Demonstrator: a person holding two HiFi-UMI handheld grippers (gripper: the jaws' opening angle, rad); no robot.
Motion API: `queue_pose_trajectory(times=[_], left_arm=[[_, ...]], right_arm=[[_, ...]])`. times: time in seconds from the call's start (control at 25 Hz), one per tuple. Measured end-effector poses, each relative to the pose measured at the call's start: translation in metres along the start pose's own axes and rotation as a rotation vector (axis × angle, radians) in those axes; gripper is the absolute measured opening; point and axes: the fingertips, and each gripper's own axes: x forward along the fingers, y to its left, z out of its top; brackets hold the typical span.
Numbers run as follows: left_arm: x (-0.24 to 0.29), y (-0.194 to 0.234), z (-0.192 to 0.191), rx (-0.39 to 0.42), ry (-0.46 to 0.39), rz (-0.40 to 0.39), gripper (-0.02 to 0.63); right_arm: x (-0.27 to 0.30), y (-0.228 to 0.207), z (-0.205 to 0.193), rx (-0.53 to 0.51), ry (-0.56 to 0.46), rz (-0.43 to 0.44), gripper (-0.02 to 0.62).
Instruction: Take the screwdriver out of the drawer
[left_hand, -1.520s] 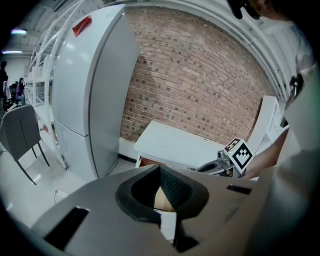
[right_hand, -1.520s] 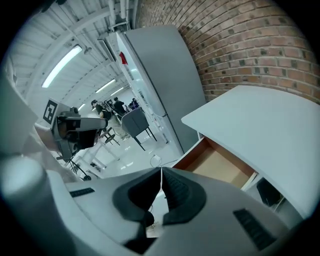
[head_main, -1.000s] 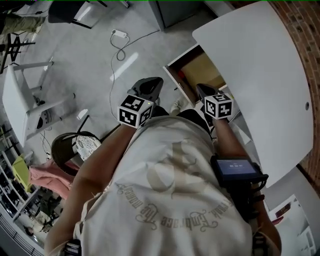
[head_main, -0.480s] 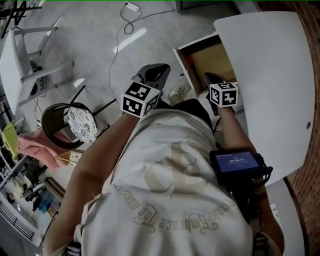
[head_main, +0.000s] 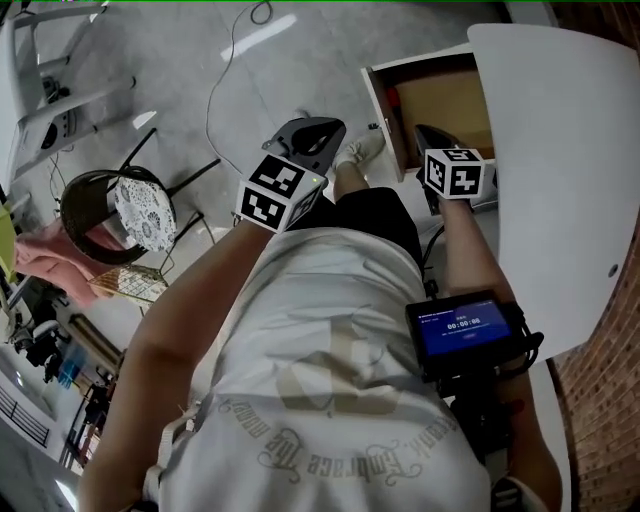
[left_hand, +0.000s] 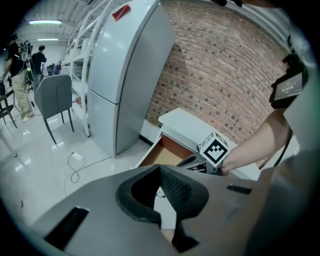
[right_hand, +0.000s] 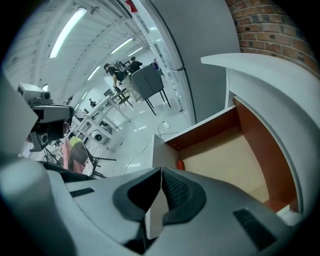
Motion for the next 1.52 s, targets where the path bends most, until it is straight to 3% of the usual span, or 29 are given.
queue_pose_trajectory(times=[0.2, 0.48, 0.72, 1.52], left_arm=[[0.01, -0.014, -0.01, -0.018, 0.01, -0.025, 0.02], [0.052, 0.034, -0.065, -0.043, 0.038, -0.031, 0.02], [0.057, 0.031, -0.084, -0.065, 0.059, -0.051, 0.019], [0.081, 0.065, -0.144, -0.173, 0.063, -0.014, 0.018]], right_arm=[[0.004, -0.009, -0.009, -0.037, 0.044, -0.011, 0.025], [0.095, -0.024, -0.015, -0.115, 0.066, -0.014, 0.025], [0.111, -0.033, -0.029, -0.121, 0.107, -0.02, 0.025], [0.189, -0.057, -0.078, -0.167, 0.294, -0.019, 0.025]])
